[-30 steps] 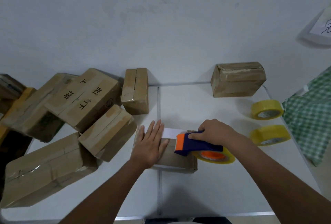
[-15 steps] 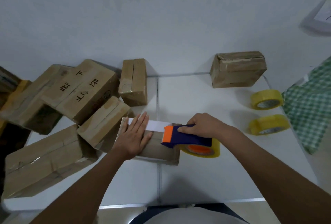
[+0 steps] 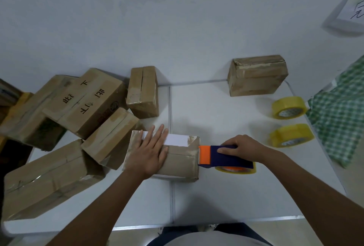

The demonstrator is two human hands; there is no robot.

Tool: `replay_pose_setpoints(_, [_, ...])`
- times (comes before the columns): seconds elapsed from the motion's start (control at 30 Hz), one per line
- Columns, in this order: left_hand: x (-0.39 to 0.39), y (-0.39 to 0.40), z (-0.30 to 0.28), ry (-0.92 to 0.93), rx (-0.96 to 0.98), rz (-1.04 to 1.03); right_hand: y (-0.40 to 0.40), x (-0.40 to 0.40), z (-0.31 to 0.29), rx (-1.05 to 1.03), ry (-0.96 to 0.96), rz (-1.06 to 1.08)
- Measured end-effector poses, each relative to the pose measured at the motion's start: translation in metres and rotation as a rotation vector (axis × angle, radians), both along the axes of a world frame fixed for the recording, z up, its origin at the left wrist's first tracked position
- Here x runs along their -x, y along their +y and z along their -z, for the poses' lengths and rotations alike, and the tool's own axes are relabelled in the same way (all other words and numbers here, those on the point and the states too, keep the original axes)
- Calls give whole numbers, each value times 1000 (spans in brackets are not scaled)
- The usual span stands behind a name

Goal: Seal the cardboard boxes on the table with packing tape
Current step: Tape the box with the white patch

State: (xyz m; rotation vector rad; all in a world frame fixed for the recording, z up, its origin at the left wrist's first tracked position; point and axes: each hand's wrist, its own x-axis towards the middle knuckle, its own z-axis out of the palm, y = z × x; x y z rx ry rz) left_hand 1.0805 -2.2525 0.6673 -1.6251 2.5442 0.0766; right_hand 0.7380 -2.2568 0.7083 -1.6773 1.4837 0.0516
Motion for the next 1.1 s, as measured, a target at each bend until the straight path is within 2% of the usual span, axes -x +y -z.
replay_pose_setpoints(0.2, [-7,-3,-3,-76,-23,-21,2,-13,7,-1,-56,27])
replay_pose_setpoints(0.27, [18,0,-10,4,-9,-9,4,-12,7,-4,-62,39])
replay_pose_setpoints(0.37, [55,9,-4,141,-167,-69,9,-17,7,-14,-78,44])
replay_pose_setpoints(0.43, [63,14,8,170,-154,-105,15,-17,10,-7,-101,65])
replay_pose_setpoints(0.7, [72,-29,5,96,-112,289,46,-11,26,60,-164,277])
replay_pose_setpoints(0.87, [72,-9,15,142,-80,49,49,-33,34,87,-230,322])
replay_pose_setpoints(1.1, [71,-7,22,140,-41,51,60,-20,33,83,-293,390])
